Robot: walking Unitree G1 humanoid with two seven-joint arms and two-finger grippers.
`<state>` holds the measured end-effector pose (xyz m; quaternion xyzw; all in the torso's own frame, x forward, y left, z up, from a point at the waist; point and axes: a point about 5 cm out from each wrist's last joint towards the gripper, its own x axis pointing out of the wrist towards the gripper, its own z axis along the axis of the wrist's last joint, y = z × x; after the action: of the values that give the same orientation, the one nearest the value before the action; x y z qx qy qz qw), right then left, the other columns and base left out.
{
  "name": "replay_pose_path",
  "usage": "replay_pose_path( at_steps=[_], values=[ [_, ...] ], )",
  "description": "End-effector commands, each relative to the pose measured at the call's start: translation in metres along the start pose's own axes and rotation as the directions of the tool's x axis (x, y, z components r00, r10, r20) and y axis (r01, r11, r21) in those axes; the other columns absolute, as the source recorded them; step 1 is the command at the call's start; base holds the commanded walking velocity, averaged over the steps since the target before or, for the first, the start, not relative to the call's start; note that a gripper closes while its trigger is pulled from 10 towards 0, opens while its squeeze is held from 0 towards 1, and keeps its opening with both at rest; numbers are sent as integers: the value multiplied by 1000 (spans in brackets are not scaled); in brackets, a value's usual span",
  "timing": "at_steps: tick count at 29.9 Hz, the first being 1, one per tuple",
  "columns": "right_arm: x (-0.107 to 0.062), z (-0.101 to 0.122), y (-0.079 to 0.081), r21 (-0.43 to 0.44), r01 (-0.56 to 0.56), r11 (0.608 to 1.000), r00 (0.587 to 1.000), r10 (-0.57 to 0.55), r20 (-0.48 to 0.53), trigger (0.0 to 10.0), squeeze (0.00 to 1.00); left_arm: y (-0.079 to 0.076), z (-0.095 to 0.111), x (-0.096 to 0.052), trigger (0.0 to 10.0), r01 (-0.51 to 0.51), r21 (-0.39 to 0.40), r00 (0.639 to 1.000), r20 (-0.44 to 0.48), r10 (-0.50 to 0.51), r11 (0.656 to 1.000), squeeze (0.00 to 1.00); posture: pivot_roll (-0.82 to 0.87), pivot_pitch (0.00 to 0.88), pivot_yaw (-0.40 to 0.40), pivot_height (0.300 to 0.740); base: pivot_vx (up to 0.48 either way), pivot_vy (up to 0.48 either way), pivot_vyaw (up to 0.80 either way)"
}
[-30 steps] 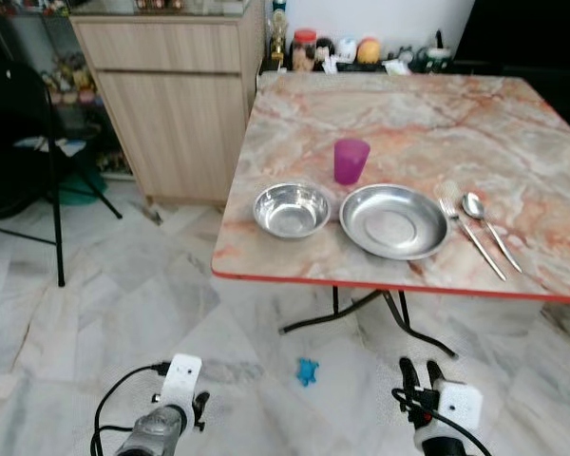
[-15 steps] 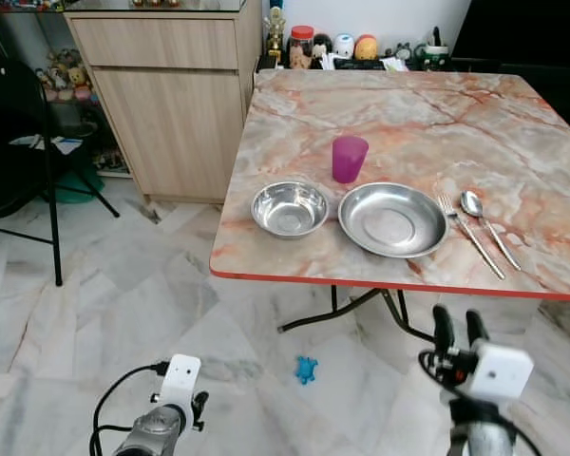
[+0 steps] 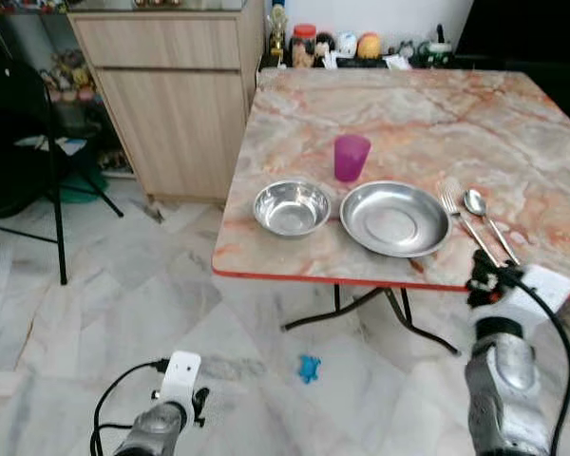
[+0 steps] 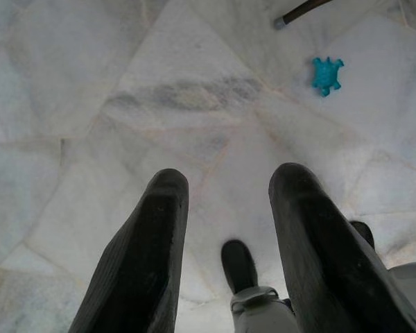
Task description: Setting the table
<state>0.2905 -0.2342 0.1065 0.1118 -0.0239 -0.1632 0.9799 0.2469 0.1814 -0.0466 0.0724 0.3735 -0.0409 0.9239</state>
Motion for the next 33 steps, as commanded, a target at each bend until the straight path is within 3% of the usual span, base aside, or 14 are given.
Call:
replay_pose_path(
  at_steps=[1, 2, 5, 8, 10, 16, 23, 33],
  values=[
    [6, 5, 9, 20, -31, 999, 1000, 31, 3, 10000, 0, 3, -4, -1, 10000, -11, -7, 1000, -17, 11, 1000, 0, -30, 35, 7, 740, 0, 0, 0],
    [6, 5, 9, 20, -31, 999, 1000, 31, 3, 10000, 0, 3, -4, -1, 10000, -11, -7, 1000, -17, 11, 1000, 0, -30, 35, 7, 740, 0, 0, 0],
    [5, 6, 32, -53, -135, 989, 990, 137, 23, 10000, 0, 4, -4, -1, 10000, -19, -30, 1000, -7, 18, 999, 0, -30, 38, 4, 740, 0, 0, 0],
    [1, -1, 38, -73, -149, 986, 989, 149, 0, 10000, 0, 6, -4, -1, 10000, -33, -36, 999, -2, 33, 999, 0, -27, 40, 3, 740, 0, 0, 0],
    [-1, -4, 41, -157, -175, 972, 984, 176, -6, 10000, 0, 8, -4, -2, 10000, -36, -39, 999, -4, 36, 999, 0, -31, 40, 4, 740, 0, 0, 0],
    [-6, 0, 49, -146, -218, 965, 975, 223, 20, 10000, 0, 19, -13, -5, 10000, -63, -30, 998, -28, 62, 998, 0, -39, 35, 7, 740, 0, 0, 0],
    [-14, 0, 60, -200, -303, 932, 949, 315, 28, 10000, 0, 46, -30, -15, 10000, -153, -137, 988, -47, 148, 979, 0, -21, 17, -7, 740, 0, 0, 0],
    [-18, 0, 61, -220, -344, 913, 934, 356, 14, 10000, 0, 50, -38, -19, 10000, -162, -159, 987, -44, 157, 974, 0, -21, 0, -15, 740, 0, 0, 0]
  ],
)
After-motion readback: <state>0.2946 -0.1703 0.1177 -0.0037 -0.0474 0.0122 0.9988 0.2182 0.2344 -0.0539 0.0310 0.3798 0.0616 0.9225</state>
